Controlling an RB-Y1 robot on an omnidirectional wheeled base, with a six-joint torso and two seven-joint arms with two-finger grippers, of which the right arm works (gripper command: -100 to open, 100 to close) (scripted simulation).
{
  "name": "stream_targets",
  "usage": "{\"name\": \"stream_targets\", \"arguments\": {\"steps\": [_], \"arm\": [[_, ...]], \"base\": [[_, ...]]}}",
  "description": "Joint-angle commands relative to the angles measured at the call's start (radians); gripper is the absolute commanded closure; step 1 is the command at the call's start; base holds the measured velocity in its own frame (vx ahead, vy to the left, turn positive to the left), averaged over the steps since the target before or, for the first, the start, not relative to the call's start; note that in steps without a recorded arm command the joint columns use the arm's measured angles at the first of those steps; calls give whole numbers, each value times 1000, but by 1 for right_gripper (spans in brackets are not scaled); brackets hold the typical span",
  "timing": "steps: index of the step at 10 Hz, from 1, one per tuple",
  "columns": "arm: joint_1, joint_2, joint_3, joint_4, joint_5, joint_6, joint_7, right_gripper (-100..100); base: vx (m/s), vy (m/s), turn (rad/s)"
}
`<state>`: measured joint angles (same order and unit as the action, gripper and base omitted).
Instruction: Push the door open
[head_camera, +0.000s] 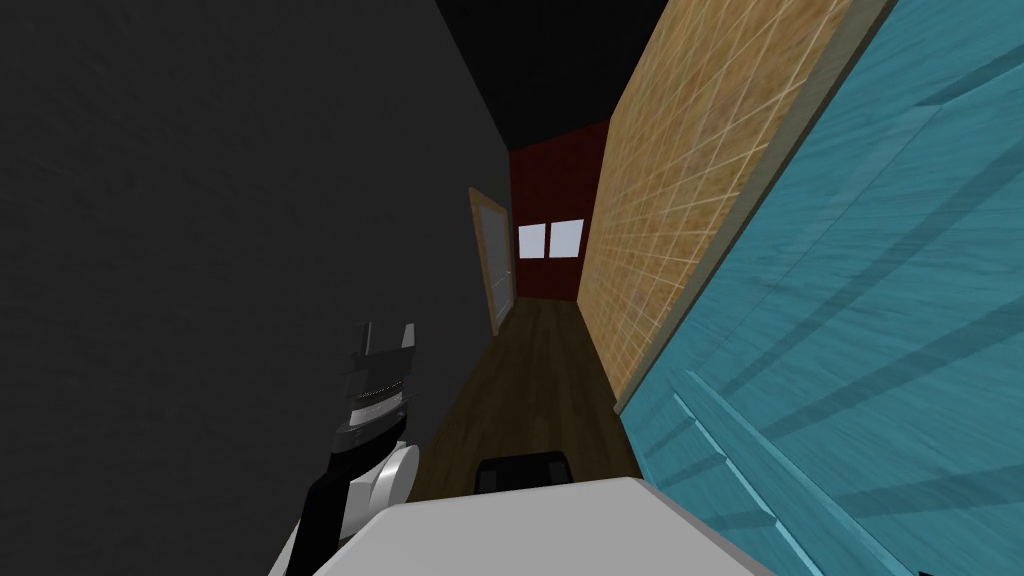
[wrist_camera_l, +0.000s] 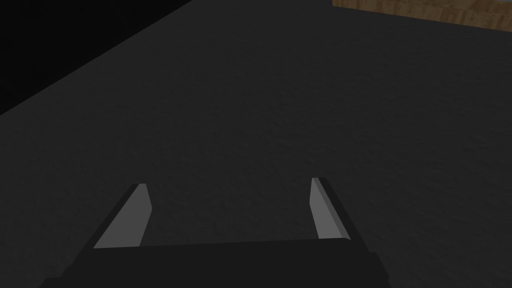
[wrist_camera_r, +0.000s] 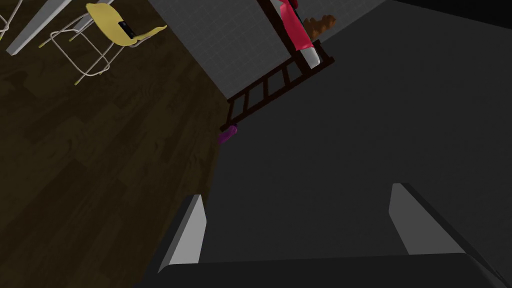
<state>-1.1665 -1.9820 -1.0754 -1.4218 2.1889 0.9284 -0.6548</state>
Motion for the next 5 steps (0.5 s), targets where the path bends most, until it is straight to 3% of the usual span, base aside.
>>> {"name": "stream_targets", "arguments": {"steps": [1,3,4,5], "arm": [[-31,-29,-24,20,39,16,-23,-100],[-56,-56,-43,35,68,36,-33,-100],[-81,-84,-61,51,96,57,-42,-100],[-81,-84,-61,51,96,57,-42,-100]], "base": [[68,-47,-4],[78,-60,-10],[102,-71,-2],[77,-67,-9]]}}
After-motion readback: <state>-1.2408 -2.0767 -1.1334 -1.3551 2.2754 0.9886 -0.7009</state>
